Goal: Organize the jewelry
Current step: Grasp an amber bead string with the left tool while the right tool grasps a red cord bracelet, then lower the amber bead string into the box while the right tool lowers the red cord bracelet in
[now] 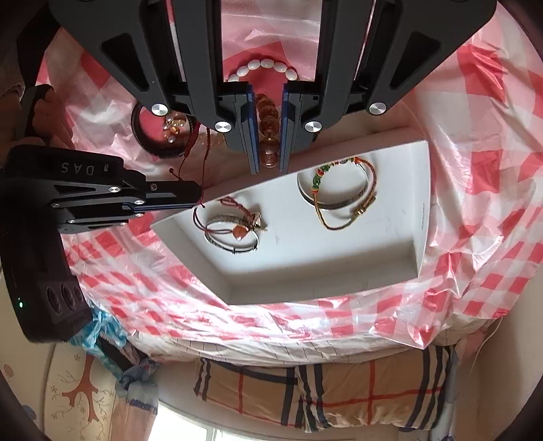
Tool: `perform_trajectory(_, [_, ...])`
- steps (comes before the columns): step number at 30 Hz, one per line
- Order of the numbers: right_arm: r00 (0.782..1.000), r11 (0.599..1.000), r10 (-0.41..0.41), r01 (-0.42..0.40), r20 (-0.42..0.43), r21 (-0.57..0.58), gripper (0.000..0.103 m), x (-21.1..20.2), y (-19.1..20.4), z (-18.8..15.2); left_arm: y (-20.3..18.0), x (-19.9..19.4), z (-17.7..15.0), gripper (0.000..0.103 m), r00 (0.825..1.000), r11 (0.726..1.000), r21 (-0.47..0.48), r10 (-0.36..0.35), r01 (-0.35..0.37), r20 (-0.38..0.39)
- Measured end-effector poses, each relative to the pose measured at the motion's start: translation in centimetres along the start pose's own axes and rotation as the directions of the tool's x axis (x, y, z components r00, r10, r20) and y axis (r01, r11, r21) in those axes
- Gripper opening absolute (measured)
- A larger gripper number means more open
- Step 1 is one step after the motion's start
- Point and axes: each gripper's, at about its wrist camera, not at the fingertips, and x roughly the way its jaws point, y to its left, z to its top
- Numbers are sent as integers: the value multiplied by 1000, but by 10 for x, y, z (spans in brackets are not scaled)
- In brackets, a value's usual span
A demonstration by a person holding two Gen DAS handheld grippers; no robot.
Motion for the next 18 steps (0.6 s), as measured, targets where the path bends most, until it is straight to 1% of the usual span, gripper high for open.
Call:
perform_trajectory(4, [997,998,45,-47,56,33,5,-11,-1,6,8,-8,5,10,999,999,-48,-12,14,48])
perform_trajectory(7, [991,996,72,-77,113,39,5,-21,0,12,12,-13,7,10,997,997,-71,-19,25,81])
perform_trajectory(9, [982,994,97,-105,164,42,5,-29,0,14,13,-16,8,11,995,996,-77,-27,35,100])
perform_trajectory(13, [960,990,124,-138,250,38,5,-45,1,17,11,-21,10,11,991,997,-69,-18,27,130])
perform_trajectory(18, [939,986,136,-160,316,50,5,-55,-2,19,12,-27,11,10,988,997,-73,-3,15,154])
